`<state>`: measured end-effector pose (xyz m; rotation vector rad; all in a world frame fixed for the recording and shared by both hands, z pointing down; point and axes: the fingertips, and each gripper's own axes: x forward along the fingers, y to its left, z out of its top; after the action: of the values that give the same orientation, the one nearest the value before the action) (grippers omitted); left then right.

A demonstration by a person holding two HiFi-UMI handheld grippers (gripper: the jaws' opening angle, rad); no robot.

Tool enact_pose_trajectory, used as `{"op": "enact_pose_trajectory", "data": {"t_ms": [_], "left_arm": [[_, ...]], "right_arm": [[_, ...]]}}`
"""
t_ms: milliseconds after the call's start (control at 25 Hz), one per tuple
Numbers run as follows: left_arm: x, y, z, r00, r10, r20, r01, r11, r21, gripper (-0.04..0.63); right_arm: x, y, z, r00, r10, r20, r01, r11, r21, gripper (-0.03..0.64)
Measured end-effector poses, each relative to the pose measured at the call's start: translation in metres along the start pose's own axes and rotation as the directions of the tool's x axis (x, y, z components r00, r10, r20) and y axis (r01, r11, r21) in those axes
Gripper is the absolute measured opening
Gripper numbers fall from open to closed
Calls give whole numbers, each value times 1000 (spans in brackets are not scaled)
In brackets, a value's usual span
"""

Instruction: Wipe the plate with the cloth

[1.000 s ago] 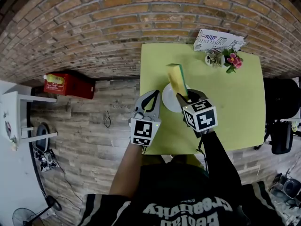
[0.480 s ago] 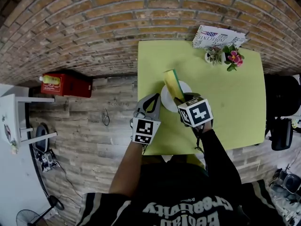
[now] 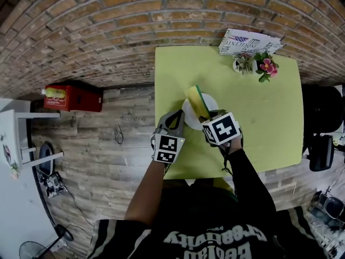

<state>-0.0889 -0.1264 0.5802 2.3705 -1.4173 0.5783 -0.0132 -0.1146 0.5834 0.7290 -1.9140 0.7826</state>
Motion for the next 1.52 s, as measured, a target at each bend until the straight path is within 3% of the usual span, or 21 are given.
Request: {"op": "enact_pose_trajectory", "data": {"t_ms": [400,640,1000,1320,1520], "left_arm": [[10,-4,-27,998,-9,-58,6,999,-42,8],[19,-1,-27,997,-8,-76,7,1000,-10,8],[15,0,-22,999,1,-34,-1,1000,-10,7],[23,-4,-34,993,-33,-117,31,999,-12,6],[23,-3,-30,995,-31,-94,31,1000,-5,6]], "right_arm": [[9,6,-6,998,22,-54,-23,1000,-7,124],[15,4,-8,996,12,-89,-14,1000,-15,124],[21,5,-12,992,10,-123,-12,1000,-18,126],[20,-4,-13,992,-4,-125,5,1000,8,126],[18,-9,-14,992,-9,-126,12,1000,19,126]]}}
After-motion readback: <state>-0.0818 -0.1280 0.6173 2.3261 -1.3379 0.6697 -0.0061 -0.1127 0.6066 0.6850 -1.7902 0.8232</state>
